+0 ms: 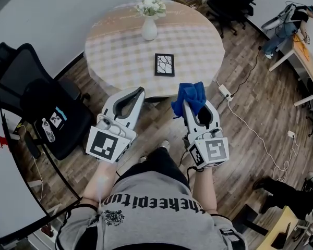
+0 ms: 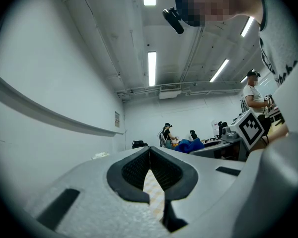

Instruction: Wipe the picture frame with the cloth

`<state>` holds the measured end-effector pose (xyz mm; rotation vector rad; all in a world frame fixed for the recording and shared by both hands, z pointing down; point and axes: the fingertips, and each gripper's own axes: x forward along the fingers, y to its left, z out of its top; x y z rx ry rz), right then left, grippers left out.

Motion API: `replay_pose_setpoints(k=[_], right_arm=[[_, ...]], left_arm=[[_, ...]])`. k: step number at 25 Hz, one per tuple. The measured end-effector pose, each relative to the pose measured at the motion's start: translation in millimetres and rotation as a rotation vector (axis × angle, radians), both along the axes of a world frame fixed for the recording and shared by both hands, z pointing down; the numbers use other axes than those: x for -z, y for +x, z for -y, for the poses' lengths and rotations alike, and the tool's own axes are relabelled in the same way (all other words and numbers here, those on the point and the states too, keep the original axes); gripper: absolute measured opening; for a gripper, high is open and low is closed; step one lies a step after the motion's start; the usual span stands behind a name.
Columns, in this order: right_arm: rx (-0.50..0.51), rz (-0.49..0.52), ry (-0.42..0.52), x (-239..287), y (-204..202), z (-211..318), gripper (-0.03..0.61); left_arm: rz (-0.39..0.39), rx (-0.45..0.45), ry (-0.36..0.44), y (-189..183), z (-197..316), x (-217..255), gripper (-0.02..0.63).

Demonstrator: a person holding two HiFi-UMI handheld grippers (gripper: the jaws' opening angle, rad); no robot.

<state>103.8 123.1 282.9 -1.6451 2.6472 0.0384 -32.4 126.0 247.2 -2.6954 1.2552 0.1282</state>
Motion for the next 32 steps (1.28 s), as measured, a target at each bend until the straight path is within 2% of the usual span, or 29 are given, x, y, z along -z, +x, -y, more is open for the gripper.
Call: replay_pose_setpoints(k=[7, 12, 15, 19, 25, 32], right_arm=[[-0.020, -0.008, 0.010, 2.8, -3.3, -10.0, 0.143], [-0.022, -0.012, 0.014, 4.9, -4.5, -14.0, 0.143], [-0.024, -0.007, 0.020, 6.0, -4.4, -15.1, 0.143], [-0.018, -0.015, 0.028, 7.5, -7.2, -16.1, 0.143], [-0.013, -0.022, 0.031, 8.6, -10.5, -15.6, 0.143], [-0.006, -0.023, 0.038, 14.9, -15.2, -18.4, 0.143]], left_arm=[[-0.017, -0.012, -0.015, -1.8, -8.8, 2.0, 0.016], [0.004, -0.019, 0.052, -3.9, -10.9, 6.5, 0.017], [0.013, -0.013, 0.042, -5.0, -10.5, 5.4, 0.015], [-0.010, -0.017, 0.017, -4.8, -11.7, 4.7, 0.015], [-0.008, -0.023, 0.061, -6.6, -10.3, 7.5, 0.015], [-0.026, -0.021, -0.010, -7.4, -11.8, 6.6, 0.015]])
